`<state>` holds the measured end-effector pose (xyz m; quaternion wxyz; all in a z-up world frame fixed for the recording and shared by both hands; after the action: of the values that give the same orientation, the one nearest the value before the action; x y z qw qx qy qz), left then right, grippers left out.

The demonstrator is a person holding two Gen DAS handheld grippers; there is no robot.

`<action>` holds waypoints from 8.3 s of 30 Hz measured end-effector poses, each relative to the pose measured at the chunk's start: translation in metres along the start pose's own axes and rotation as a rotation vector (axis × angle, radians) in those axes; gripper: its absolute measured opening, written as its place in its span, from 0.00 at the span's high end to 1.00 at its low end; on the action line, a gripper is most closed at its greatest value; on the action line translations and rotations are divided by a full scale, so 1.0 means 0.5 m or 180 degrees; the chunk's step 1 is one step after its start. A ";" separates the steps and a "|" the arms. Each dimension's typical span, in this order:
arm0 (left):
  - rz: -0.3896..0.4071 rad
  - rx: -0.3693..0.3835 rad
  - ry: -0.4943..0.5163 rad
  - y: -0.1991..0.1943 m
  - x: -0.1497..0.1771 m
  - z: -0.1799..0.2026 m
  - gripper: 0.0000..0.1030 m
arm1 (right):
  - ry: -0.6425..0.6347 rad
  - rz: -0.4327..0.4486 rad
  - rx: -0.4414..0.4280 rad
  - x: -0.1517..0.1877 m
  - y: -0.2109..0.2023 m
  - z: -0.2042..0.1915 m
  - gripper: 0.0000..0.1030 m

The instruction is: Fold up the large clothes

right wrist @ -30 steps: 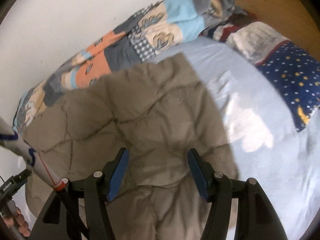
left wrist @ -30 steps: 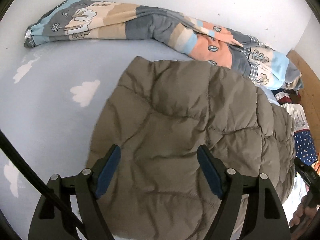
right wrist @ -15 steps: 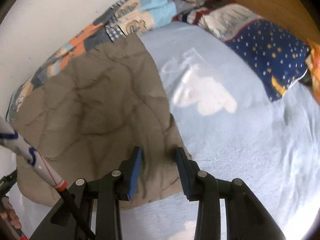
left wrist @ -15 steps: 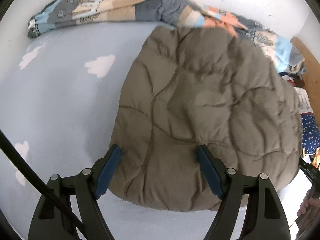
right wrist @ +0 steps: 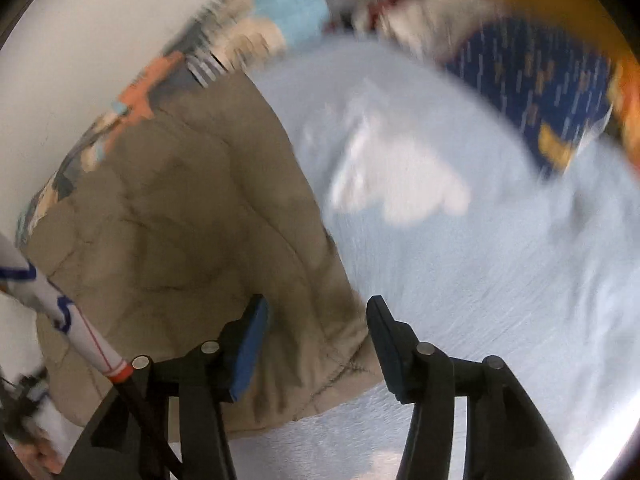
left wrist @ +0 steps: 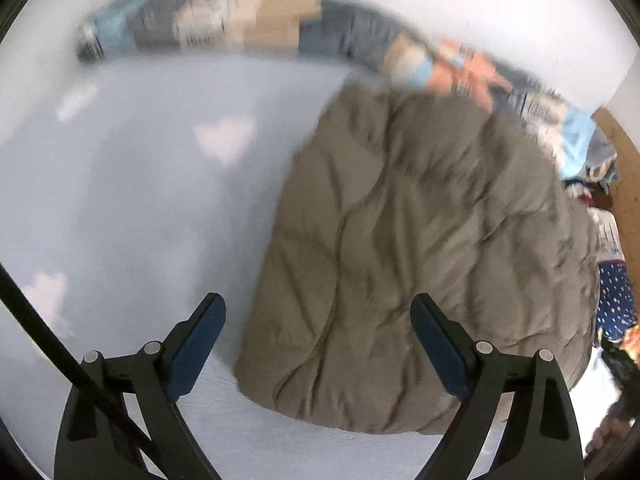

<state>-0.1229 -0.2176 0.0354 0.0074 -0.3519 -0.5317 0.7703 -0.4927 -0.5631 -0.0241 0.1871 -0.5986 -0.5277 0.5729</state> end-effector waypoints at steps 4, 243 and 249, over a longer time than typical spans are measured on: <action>0.0398 0.0096 0.0275 -0.088 -0.001 0.074 0.09 | -0.0301 0.0347 -0.0301 -0.010 -0.080 -0.092 0.46; 0.0607 -0.0676 0.0889 -0.105 0.247 0.193 0.32 | -0.1273 0.0611 0.0396 0.226 -0.164 -0.178 0.42; 0.0563 -0.0760 0.1000 -0.076 0.251 0.198 0.30 | -0.1363 0.0490 0.0575 0.241 -0.112 -0.164 0.42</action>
<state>-0.2856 -0.2330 0.0181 -0.0191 -0.5113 -0.5785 0.6352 -0.4694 -0.4093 -0.0143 0.0796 -0.4828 -0.4548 0.7441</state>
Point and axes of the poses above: each gripper's, at about its wrist camera, not at the fingertips, and y roughly the way its jaws point, z to its right, x to its underside, the point moved 10 cm from there along y, roughly the way its jaws point
